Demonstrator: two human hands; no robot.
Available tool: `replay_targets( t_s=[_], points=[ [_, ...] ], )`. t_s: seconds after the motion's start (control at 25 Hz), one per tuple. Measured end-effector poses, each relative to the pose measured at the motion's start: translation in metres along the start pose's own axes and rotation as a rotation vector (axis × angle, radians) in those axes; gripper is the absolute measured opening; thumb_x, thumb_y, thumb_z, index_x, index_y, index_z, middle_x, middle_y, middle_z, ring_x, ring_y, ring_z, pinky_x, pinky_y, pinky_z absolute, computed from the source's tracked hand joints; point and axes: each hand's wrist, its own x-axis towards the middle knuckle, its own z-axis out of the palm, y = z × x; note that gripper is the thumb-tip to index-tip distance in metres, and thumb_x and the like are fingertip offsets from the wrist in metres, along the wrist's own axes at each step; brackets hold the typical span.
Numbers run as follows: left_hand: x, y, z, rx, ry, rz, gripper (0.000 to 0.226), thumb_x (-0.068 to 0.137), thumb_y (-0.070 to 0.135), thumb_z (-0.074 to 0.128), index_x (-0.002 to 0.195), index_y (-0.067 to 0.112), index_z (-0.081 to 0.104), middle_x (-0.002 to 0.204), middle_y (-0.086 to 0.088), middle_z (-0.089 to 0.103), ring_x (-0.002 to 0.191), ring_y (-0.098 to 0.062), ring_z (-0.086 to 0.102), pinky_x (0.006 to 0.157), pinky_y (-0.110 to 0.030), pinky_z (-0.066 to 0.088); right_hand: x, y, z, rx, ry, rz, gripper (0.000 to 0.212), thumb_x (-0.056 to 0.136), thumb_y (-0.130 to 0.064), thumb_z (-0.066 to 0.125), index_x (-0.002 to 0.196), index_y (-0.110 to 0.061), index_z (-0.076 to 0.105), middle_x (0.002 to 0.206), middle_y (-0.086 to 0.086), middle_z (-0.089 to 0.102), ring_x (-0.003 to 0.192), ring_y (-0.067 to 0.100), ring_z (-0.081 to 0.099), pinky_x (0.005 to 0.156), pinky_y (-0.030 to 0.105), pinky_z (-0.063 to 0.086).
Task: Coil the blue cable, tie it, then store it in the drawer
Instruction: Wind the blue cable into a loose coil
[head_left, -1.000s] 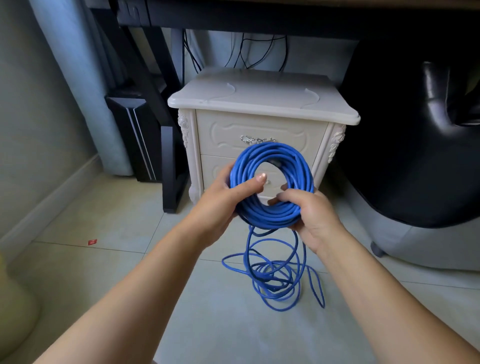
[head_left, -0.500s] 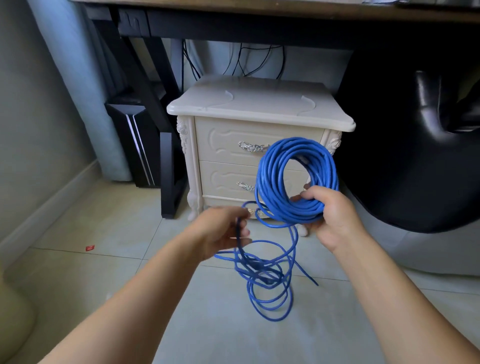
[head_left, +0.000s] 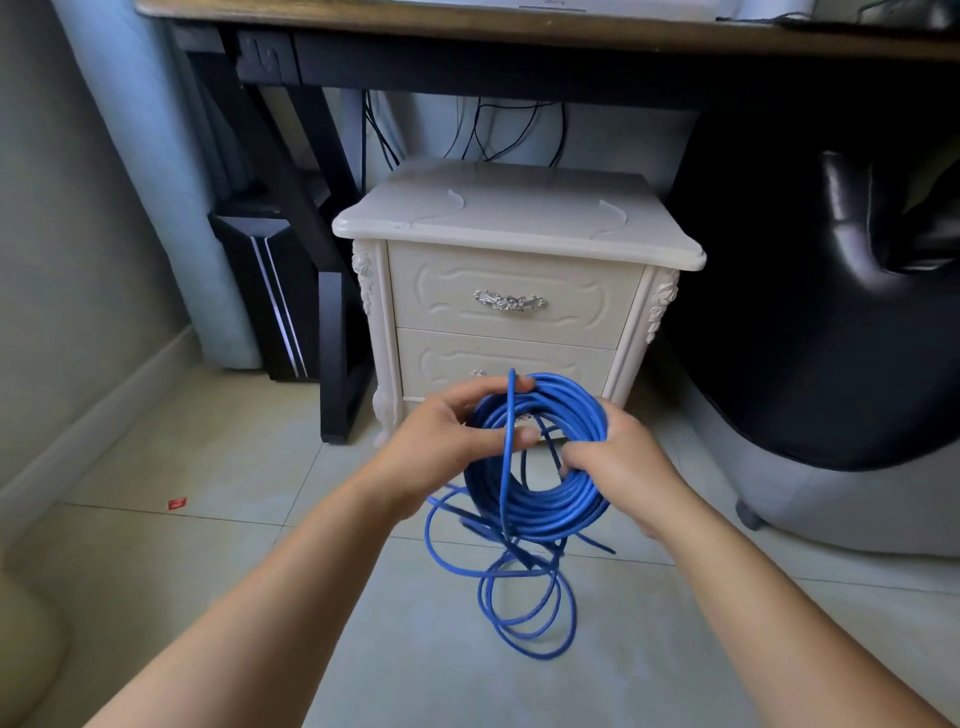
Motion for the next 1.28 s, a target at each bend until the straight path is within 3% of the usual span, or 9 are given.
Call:
replay_targets(
  t_s=[0.24, 0.36, 0.52, 0.64, 0.72, 0.84, 1.04, 1.16, 1.28],
  points=[
    [0.005, -0.002, -0.004, 0.376, 0.155, -0.12, 0.043, 0.077, 0.007, 0.073, 0.105, 0.02, 0.042, 0.106, -0.002, 0.066, 0.073, -0.018, 0.059, 0.07, -0.033, 0.05, -0.008, -0.001, 0.016, 0.044, -0.172, -0.057, 0.037, 0.074, 0.0, 0.063, 0.096, -0.029, 0.06, 0.077, 0.004, 0.06, 0.064, 0.019, 0.059, 0.06, 0.032, 0.05],
    [0.007, -0.005, -0.009, 0.647, 0.105, -0.232, 0.043, 0.075, 0.023, 0.074, 0.111, 0.023, 0.051, 0.092, -0.002, 0.069, 0.081, -0.021, 0.065, 0.076, -0.038, 0.053, -0.01, 0.002, 0.022, 0.053, -0.201, -0.081, 0.042, 0.076, 0.0, 0.062, 0.097, -0.036, 0.059, 0.081, 0.006, 0.062, 0.066, 0.02, 0.062, 0.064, 0.035, 0.053],
    [0.005, -0.006, -0.007, 0.573, 0.165, -0.147, 0.025, 0.074, 0.014, 0.067, 0.097, 0.022, 0.063, 0.077, -0.003, 0.069, 0.069, -0.021, 0.065, 0.072, -0.041, 0.058, -0.009, -0.001, 0.025, 0.173, -0.192, -0.081, 0.046, 0.081, -0.008, 0.068, 0.114, -0.037, 0.056, 0.102, 0.004, 0.068, 0.092, 0.021, 0.07, 0.087, 0.041, 0.057],
    [0.008, -0.006, -0.004, 0.702, 0.272, -0.083, 0.025, 0.073, 0.016, 0.059, 0.095, 0.027, 0.06, 0.071, 0.007, 0.065, 0.07, -0.02, 0.063, 0.064, -0.034, 0.053, -0.012, -0.009, 0.024, 0.192, -0.18, -0.171, 0.086, 0.071, -0.035, 0.076, 0.142, -0.048, 0.028, 0.134, -0.014, 0.042, 0.124, 0.004, 0.048, 0.102, 0.026, 0.04],
    [0.009, -0.006, -0.001, 0.803, 0.294, -0.081, 0.03, 0.072, 0.013, 0.055, 0.097, 0.029, 0.058, 0.072, 0.008, 0.064, 0.071, -0.017, 0.06, 0.061, -0.032, 0.05, -0.019, -0.013, 0.032, 0.005, -0.212, -0.273, 0.098, 0.071, -0.033, 0.078, 0.145, -0.049, 0.017, 0.14, -0.02, 0.027, 0.129, -0.005, 0.033, 0.102, 0.018, 0.03],
    [0.008, -0.004, 0.002, 0.879, 0.282, -0.058, 0.034, 0.073, 0.015, 0.059, 0.102, 0.032, 0.054, 0.077, 0.009, 0.065, 0.075, -0.018, 0.061, 0.063, -0.031, 0.05, -0.017, -0.006, 0.042, -0.162, -0.127, -0.318, 0.087, 0.076, -0.009, 0.065, 0.144, -0.046, 0.025, 0.136, -0.016, 0.035, 0.117, 0.002, 0.045, 0.09, 0.019, 0.04],
    [0.007, 0.009, -0.019, 0.718, 0.332, -0.043, 0.043, 0.069, 0.011, 0.065, 0.101, 0.04, 0.06, 0.076, 0.013, 0.066, 0.071, -0.016, 0.063, 0.064, -0.03, 0.052, 0.005, -0.007, 0.004, 0.353, -0.302, 0.052, 0.061, 0.083, 0.017, 0.053, 0.128, -0.024, 0.056, 0.114, 0.007, 0.069, 0.082, 0.02, 0.07, 0.078, 0.038, 0.058],
    [0.003, 0.018, -0.034, 0.549, 0.375, -0.024, 0.046, 0.069, 0.0, 0.064, 0.098, 0.036, 0.064, 0.074, 0.011, 0.067, 0.059, -0.011, 0.058, 0.056, -0.024, 0.047, 0.013, 0.005, -0.01, 0.043, -0.105, 0.158, 0.04, 0.092, 0.0, 0.051, 0.127, -0.018, 0.058, 0.109, 0.012, 0.067, 0.083, 0.023, 0.068, 0.082, 0.038, 0.056],
    [-0.001, 0.026, -0.037, 0.479, 0.334, -0.005, 0.048, 0.069, -0.006, 0.064, 0.098, 0.033, 0.067, 0.067, 0.013, 0.063, 0.052, -0.007, 0.05, 0.05, -0.018, 0.041, 0.01, -0.002, -0.007, -0.037, 0.096, -0.04, 0.04, 0.092, -0.042, 0.06, 0.13, -0.029, 0.057, 0.117, -0.005, 0.061, 0.089, 0.005, 0.061, 0.081, 0.024, 0.051]
  ],
)
